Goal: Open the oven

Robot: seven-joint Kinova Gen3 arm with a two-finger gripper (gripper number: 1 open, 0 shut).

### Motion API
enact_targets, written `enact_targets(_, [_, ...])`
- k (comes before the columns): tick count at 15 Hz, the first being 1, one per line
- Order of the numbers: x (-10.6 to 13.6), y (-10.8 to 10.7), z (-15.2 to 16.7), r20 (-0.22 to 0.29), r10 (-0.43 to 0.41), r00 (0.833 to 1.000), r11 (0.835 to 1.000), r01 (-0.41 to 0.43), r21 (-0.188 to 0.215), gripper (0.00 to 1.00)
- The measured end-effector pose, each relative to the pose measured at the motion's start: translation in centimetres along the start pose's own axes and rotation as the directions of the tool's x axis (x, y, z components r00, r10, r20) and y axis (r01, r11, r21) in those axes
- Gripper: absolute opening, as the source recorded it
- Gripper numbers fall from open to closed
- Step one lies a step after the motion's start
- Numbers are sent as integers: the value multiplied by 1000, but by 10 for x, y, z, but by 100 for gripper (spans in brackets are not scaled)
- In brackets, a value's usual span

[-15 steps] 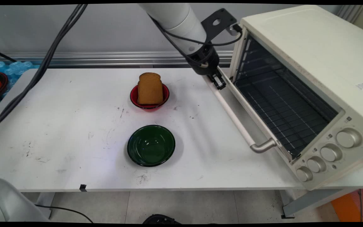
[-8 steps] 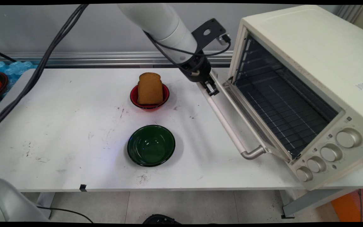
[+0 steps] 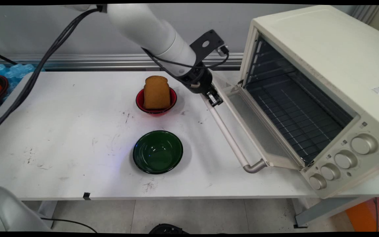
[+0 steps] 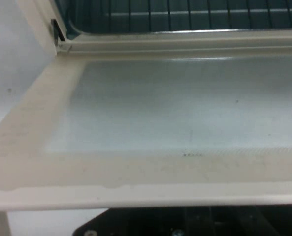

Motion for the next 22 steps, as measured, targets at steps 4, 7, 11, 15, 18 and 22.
enact_targets(4, [-14, -2, 0, -13, -9, 1000, 1000, 9, -5, 0])
enact_targets(7, [-22, -3, -3, -21, -12, 1000, 1000, 12, -8, 0])
enact_targets(11, [-34, -3, -10, -25, -13, 1000, 1000, 12, -15, 0])
enact_targets(15, [-46, -4, -19, -21, -7, 1000, 1000, 6, -22, 0])
enact_targets(18, [-53, -4, -29, -18, 3, 1000, 1000, -4, -30, 0])
enact_targets(22, [-59, -4, -43, -18, 16, 1000, 999, -16, -37, 0])
